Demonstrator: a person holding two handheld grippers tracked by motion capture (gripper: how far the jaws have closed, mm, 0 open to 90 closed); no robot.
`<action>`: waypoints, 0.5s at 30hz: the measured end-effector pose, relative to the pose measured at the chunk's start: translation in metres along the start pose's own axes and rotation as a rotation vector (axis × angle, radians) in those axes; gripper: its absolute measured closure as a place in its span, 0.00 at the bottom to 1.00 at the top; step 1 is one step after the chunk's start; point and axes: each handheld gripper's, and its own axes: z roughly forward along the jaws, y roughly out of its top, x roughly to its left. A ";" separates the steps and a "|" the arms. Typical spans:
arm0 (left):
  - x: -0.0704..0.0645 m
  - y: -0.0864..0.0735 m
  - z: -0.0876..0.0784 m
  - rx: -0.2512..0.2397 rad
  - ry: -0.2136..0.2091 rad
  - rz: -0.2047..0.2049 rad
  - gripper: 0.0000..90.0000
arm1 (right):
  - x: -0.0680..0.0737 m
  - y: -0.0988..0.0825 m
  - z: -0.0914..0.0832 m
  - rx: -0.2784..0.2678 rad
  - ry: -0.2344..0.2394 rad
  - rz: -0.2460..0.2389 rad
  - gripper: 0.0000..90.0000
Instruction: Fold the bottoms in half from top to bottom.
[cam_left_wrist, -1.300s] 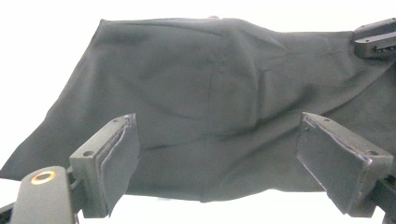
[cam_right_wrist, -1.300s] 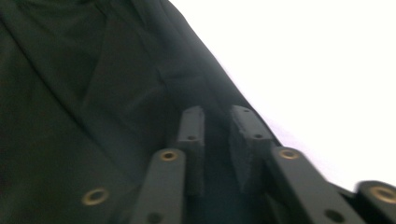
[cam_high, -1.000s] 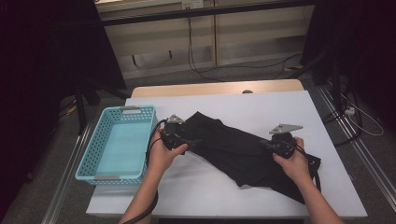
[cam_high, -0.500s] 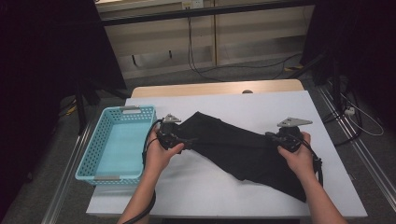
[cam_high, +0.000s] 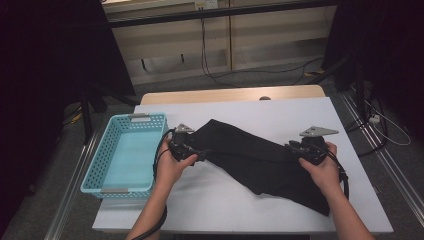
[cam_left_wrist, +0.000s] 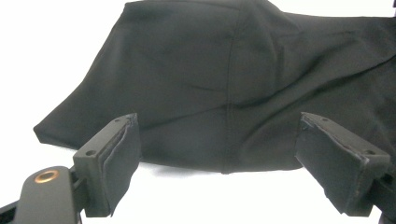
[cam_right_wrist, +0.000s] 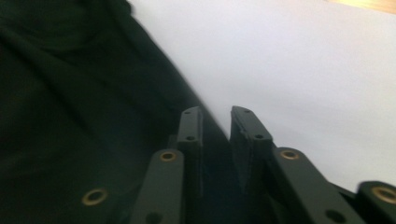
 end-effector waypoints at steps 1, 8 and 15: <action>0.000 0.000 0.001 -0.005 0.004 -0.001 0.17 | 0.003 0.000 -0.002 -0.003 0.010 -0.002 0.75; 0.003 0.002 -0.002 -0.008 0.010 -0.007 0.17 | 0.022 -0.001 -0.013 0.007 0.072 -0.015 0.53; 0.008 0.008 -0.004 -0.015 0.024 -0.007 0.16 | 0.026 -0.010 -0.023 0.012 0.081 0.003 0.41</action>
